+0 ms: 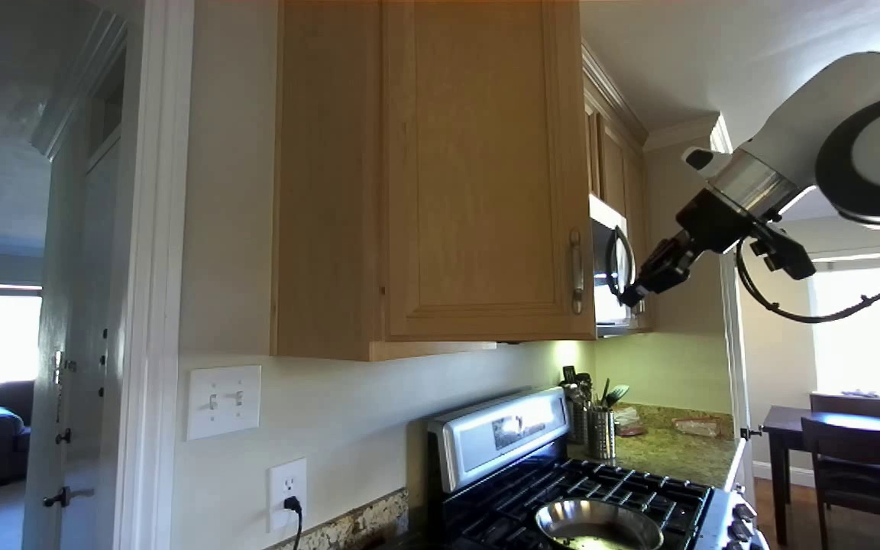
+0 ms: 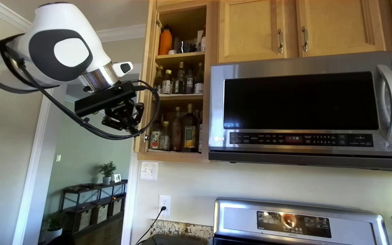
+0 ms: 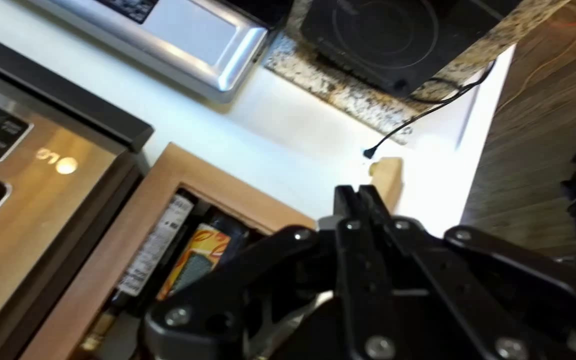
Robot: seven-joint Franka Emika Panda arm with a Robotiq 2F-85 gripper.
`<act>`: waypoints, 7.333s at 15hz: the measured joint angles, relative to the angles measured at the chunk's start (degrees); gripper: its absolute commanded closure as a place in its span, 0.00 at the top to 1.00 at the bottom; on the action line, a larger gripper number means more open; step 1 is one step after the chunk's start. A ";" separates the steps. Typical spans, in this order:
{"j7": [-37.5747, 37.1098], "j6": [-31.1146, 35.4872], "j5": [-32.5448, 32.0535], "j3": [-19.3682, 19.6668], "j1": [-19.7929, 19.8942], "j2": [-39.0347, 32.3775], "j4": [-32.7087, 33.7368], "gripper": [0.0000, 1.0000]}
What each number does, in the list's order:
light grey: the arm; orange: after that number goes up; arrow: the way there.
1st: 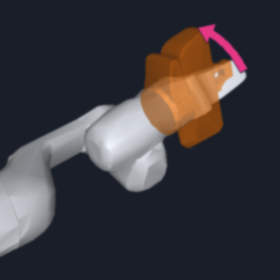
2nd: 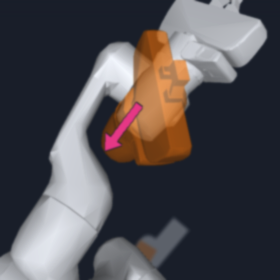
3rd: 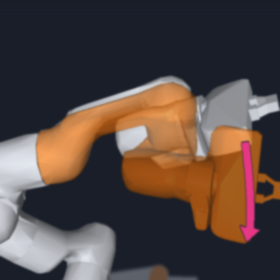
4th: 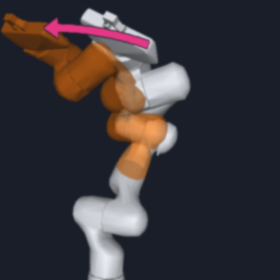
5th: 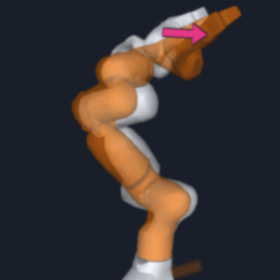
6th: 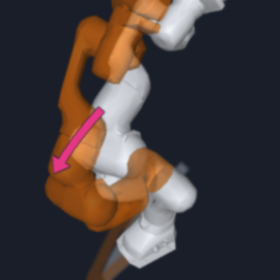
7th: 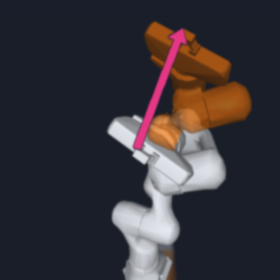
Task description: Close the cupboard
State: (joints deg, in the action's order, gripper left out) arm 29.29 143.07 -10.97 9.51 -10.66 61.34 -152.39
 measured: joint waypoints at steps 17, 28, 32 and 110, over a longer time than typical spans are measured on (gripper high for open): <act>2.44 3.20 6.72 -6.81 -10.77 -4.29 7.45 1.00; -1.15 12.30 6.31 -5.64 -5.61 -18.65 16.87 1.00; -1.14 12.34 5.23 -4.66 -2.18 -19.97 19.32 1.00; 9.41 -14.71 27.35 3.46 3.48 -29.88 14.34 1.00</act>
